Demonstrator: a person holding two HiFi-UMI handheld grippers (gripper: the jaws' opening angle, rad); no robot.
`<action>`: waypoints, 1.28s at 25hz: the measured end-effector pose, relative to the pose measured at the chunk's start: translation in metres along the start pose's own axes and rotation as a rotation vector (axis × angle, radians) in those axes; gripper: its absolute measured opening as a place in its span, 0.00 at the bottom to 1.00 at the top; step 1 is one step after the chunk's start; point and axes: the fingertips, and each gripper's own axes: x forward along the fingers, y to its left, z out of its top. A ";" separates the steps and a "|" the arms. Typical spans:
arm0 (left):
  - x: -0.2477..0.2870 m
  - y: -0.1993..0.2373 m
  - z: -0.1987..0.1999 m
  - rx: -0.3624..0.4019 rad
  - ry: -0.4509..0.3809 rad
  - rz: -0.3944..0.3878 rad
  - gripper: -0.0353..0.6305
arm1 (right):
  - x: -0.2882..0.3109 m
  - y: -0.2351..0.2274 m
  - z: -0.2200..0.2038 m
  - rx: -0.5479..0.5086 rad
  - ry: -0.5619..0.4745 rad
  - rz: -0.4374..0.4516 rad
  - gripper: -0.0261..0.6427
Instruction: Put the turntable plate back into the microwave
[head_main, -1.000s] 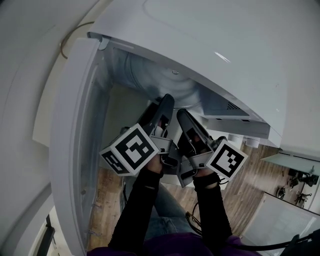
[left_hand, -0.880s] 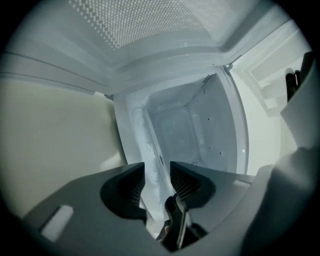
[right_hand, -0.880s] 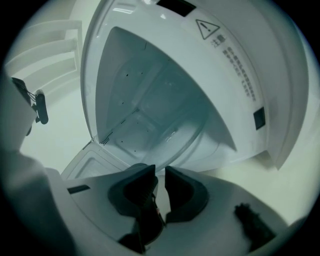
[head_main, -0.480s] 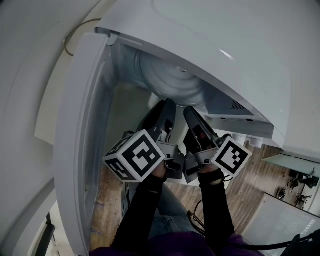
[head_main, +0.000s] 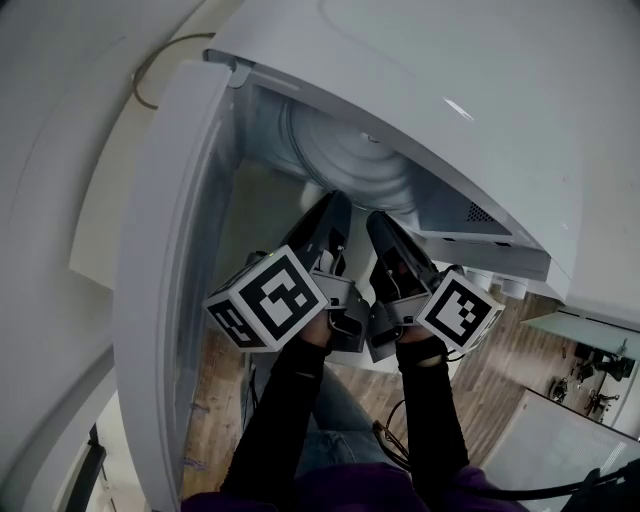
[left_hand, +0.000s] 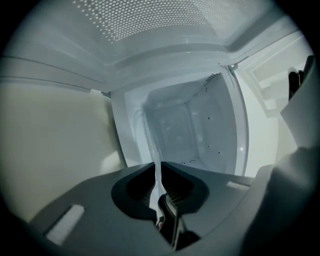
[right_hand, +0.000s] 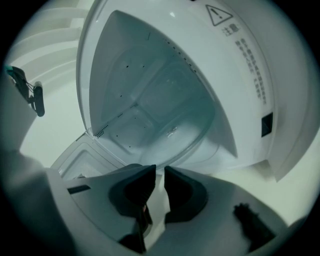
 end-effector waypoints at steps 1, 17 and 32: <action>0.001 0.000 0.001 0.001 -0.005 0.001 0.12 | 0.001 0.000 -0.001 -0.012 0.002 -0.004 0.13; 0.016 0.002 0.018 -0.012 -0.032 -0.039 0.12 | 0.018 -0.010 -0.002 -0.067 0.026 -0.055 0.13; 0.019 0.013 0.028 0.005 -0.043 0.000 0.11 | 0.032 -0.010 -0.008 -0.083 0.049 -0.054 0.12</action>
